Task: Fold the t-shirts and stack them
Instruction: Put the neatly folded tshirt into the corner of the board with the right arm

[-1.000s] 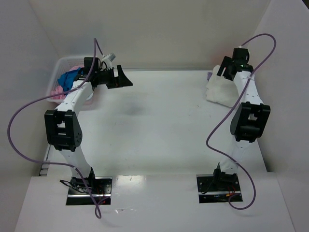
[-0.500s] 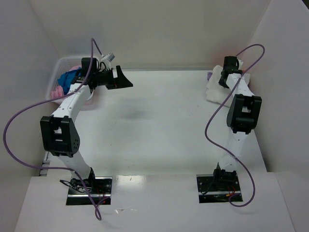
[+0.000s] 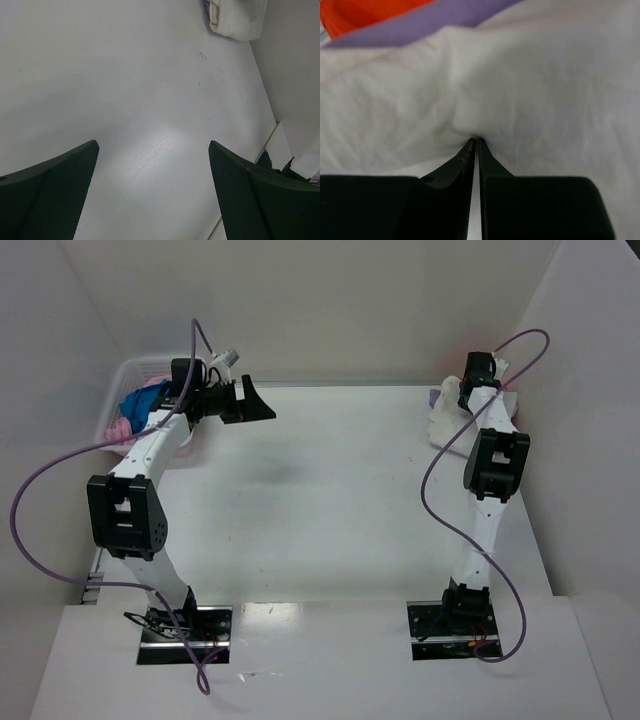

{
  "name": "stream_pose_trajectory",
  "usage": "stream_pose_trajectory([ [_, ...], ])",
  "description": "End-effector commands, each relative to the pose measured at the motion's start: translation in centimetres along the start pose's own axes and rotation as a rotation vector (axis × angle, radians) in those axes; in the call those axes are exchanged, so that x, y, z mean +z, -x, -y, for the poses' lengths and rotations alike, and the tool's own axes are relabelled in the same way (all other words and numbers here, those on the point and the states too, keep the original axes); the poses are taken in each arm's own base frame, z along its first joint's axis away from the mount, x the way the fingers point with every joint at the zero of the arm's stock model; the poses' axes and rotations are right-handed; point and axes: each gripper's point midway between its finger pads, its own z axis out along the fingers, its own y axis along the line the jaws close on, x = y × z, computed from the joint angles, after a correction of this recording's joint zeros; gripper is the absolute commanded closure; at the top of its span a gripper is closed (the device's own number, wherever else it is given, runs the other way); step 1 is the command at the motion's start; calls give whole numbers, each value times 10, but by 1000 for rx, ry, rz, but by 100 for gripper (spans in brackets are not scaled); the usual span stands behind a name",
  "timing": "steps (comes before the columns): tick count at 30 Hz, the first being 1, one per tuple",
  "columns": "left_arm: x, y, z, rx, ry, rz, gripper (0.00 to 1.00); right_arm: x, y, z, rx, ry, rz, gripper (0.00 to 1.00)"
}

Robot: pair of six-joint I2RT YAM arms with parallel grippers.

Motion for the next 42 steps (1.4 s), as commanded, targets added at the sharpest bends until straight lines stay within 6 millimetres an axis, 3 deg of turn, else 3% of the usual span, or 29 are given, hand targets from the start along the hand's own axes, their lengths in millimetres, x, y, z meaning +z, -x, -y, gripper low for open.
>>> stream_pose_trajectory([
  [1, 0, 20, 11, 77, -44, 34, 2, 11, 35, 12, 78, -35, 78, 89],
  [8, -3, 20, 14, 100, -52, 24, 2, 6, 65, 7, 112, -20, 153, 85],
  [10, 0, 17, 12, 93, -59, 15, 2, 17, 66, 3, 88, -19, 161, 85],
  [13, 0, 17, 12, 93, -59, 14, 2, 25, 62, 1, 67, -28, 134, 85],
  [14, 0, 17, 12, 93, -59, 14, 2, 40, 44, -4, 50, -18, 94, 85],
  [18, -1, 16, 10, 87, -42, 5, 2, 57, 22, -8, 29, -12, 42, 85],
  [24, -1, 22, 10, 96, -34, 16, 1, 66, 21, -15, 16, 14, 54, 82],
  [31, -1, 26, 9, 104, -18, 27, 1, 70, 46, -31, 30, 82, 138, 79],
  [38, -1, 26, 9, 104, -18, 27, 1, 82, 37, -32, 43, 131, 113, 78],
  [40, 0, 23, 7, 97, -16, 21, 1, 81, 36, -36, 42, 153, 107, 74],
  [42, 0, 23, 7, 97, -16, 21, 1, 81, 36, -38, 41, 165, 104, 63],
])
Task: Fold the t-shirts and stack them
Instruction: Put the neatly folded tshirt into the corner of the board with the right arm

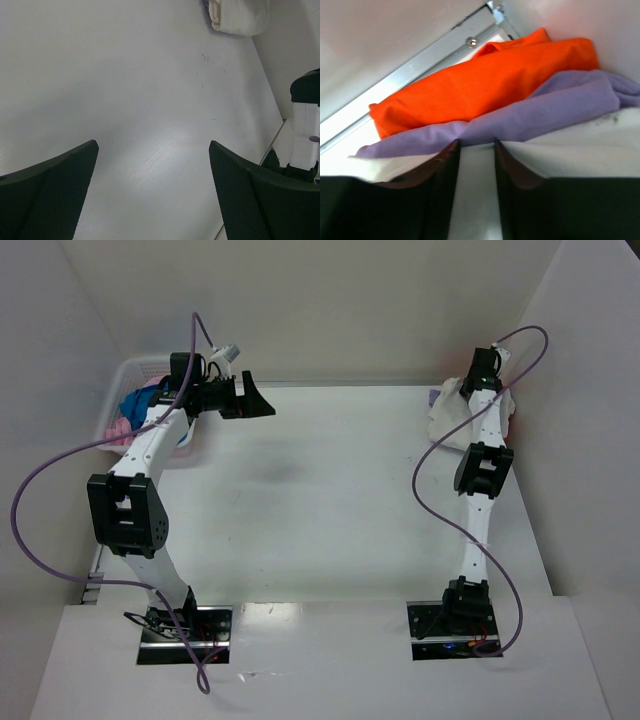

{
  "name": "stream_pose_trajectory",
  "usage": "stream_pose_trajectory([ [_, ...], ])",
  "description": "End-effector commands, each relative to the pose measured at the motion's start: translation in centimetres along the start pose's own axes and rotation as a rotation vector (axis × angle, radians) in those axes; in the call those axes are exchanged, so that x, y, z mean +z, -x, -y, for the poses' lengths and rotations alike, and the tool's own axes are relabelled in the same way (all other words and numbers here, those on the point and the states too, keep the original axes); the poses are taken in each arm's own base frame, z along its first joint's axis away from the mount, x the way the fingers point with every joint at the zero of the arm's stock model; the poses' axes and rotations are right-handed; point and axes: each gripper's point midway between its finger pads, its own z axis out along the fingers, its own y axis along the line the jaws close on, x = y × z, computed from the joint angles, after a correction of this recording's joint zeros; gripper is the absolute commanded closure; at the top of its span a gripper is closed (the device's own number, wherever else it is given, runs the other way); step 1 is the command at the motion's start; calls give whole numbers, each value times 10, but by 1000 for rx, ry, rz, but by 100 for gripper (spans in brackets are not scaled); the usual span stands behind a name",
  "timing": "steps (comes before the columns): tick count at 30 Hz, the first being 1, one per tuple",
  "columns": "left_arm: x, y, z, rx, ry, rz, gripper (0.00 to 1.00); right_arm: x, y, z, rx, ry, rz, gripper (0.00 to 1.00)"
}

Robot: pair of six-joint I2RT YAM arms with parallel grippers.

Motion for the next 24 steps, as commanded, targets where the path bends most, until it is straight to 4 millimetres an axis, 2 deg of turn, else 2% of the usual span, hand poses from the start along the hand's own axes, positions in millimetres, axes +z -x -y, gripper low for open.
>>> stream_pose_trajectory([
  [1, 1, 10, 4, 46, -17, 20, 1, 8, -12, -5, -5, 50, -28, 58],
  [2, -2, 12, 7, 52, -18, 26, 1, 5, -12, -6, -8, 58, -39, 54],
  [3, -2, 12, 7, 52, -18, 26, 1, -3, -4, -11, 4, 88, -37, 52],
  [4, -4, 16, 10, 66, -21, 40, 1, -17, 17, -16, 13, 113, -6, 49],
  [6, -10, 18, 17, 77, -23, 51, 1, -37, 37, -21, 29, 149, 7, 49],
  [7, -13, 20, 26, 95, -33, 59, 1, -58, 66, -23, 40, 164, 57, 49],
  [8, -17, 24, 28, 119, -21, 72, 1, -75, 83, -30, 30, 182, 90, 48],
  [9, -19, 25, 35, 143, -30, 77, 1, -88, 96, -36, 6, 196, 120, 43],
  [10, -26, 32, 39, 161, -4, 104, 1, -117, 119, -44, 8, 220, 157, 39],
  [11, -30, 34, 41, 183, 4, 115, 1, -130, 130, -45, 12, 236, 178, 34],
  [12, -35, 40, 48, 209, 1, 133, 1, -147, 140, -52, 1, 264, 198, 28],
  [13, -45, 47, 54, 228, 25, 163, 1, -153, 133, -57, -11, 280, 172, 16],
  [14, -51, 54, 58, 255, 37, 186, 1, -194, 165, -55, 4, 311, 239, 11],
  [15, -58, 59, 63, 277, 47, 203, 1, -212, 169, -59, 0, 324, 245, 9],
  [16, -68, 64, 73, 297, 53, 229, 1, -213, 155, -61, -10, 319, 220, 2],
  [17, -73, 67, 75, 316, 71, 246, 1, -263, 186, -49, 12, 329, 303, 0],
  [18, -79, 71, 77, 315, 87, 263, 1, -284, 188, -52, 21, 351, 324, 0],
  [19, -87, 75, 82, 317, 104, 289, 1, -274, 164, -46, 17, 336, 303, 0],
  [20, -89, 74, 79, 300, 125, 294, 1, -295, 160, -51, 15, 356, 327, 0],
  [21, -89, 74, 73, 275, 159, 299, 1, -326, 152, -32, 24, 349, 350, 0],
  [22, -94, 73, 79, 261, 154, 309, 1, -340, 150, -24, 42, 347, 374, 0],
  [23, -91, 63, 74, 246, 158, 290, 1, -356, 153, -19, 91, 366, 407, 0],
  [24, -91, 59, 71, 220, 169, 288, 1, -382, 146, -7, 117, 376, 420, 0],
])
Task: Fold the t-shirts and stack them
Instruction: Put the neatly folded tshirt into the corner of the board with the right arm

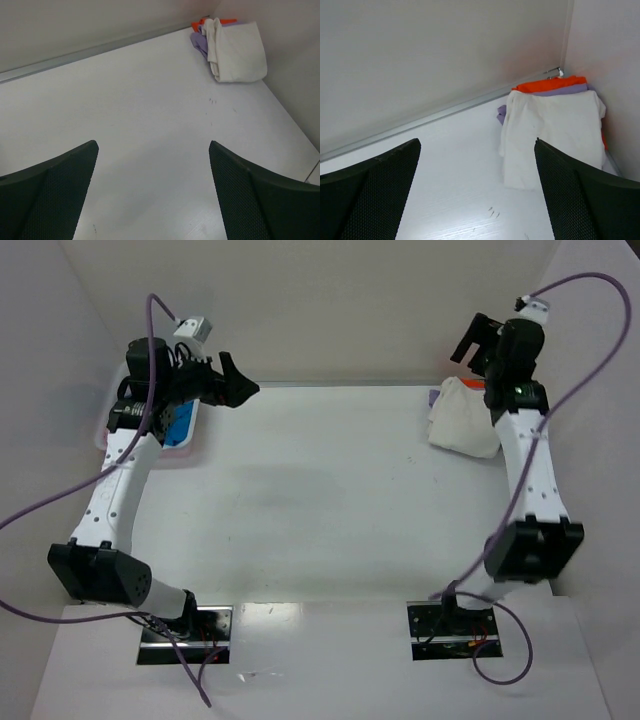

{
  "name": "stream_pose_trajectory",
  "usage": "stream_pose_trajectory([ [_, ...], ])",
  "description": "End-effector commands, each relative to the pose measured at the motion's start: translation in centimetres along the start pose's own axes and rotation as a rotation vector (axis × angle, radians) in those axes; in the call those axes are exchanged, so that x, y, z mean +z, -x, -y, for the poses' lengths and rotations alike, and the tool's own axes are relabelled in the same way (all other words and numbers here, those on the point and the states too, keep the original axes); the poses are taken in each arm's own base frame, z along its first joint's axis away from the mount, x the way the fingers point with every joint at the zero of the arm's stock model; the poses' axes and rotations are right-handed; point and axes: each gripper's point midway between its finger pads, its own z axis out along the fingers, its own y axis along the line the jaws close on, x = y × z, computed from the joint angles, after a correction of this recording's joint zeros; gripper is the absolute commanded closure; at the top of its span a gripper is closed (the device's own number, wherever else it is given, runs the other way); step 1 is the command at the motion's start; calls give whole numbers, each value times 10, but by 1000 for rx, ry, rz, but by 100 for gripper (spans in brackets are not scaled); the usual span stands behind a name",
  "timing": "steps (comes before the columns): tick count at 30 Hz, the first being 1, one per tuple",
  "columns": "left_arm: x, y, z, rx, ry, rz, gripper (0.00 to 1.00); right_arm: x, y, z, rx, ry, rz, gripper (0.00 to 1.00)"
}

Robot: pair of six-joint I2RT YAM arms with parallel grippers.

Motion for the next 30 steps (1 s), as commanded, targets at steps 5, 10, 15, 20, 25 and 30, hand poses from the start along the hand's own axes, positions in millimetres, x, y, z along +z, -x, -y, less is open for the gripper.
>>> stream_pose_trajectory([
  [5, -37, -17, -38, 0, 281, 44, 1, -106, 9, 16, 131, 20, 136, 0],
  [10, -77, -23, -44, 44, 435, 74, 1, -148, -23, 29, 183, 26, 137, 0],
  [15, -91, -43, -18, -40, 352, 154, 1, -161, -52, 36, 186, 22, 88, 0],
  [20, -109, -59, -17, -56, 397, 190, 1, -169, -64, 42, 173, 9, 81, 0],
  [25, -123, -75, -41, -87, 548, 182, 1, -165, -85, 45, 170, 6, 45, 0],
  [30, -132, -81, -58, -62, 649, 181, 1, -165, -84, 44, 162, 21, 61, 0],
])
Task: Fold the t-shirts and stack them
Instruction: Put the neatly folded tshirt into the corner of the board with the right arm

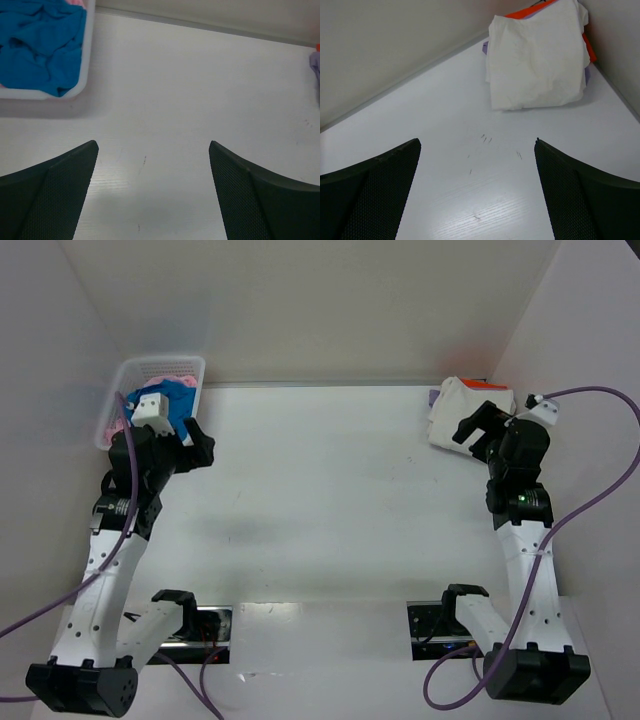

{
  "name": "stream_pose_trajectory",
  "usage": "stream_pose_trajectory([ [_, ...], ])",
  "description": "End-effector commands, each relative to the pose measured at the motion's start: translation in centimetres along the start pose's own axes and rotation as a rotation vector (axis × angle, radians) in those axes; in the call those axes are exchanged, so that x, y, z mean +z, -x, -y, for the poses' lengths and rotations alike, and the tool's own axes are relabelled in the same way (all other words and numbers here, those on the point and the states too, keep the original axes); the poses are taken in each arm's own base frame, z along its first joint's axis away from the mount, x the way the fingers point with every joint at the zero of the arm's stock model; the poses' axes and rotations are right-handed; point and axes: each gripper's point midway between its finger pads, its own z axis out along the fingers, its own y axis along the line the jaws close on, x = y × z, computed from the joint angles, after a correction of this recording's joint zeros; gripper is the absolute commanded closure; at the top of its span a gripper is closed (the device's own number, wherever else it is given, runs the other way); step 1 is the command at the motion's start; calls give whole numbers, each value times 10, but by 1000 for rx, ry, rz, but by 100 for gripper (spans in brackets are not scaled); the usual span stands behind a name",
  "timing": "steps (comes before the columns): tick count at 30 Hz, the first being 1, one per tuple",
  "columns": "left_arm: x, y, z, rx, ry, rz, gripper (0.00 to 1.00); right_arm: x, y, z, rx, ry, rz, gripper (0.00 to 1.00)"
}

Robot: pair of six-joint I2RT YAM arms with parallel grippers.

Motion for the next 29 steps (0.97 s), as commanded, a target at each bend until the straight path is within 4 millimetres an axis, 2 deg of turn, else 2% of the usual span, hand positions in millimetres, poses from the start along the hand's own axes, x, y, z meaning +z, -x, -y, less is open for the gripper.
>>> stream_pose_trajectory([
  [1, -2, 8, -19, 4, 101, 53, 1, -3, 9, -4, 4, 28, 41, 0],
  [7, 11, -7, -26, 2, 122, 6, 1, -2, 4, 2, 2, 0, 32, 0],
  [9, 13, -9, -25, 2, 114, -5, 1, -4, 9, 2, 5, 0, 54, 0],
  [17, 15, -12, -24, 2, 106, -17, 1, -1, -1, 5, 2, -8, 37, 0],
  [29, 25, -21, -26, 1, 115, -54, 1, 0, -3, 10, 11, -28, 36, 0],
])
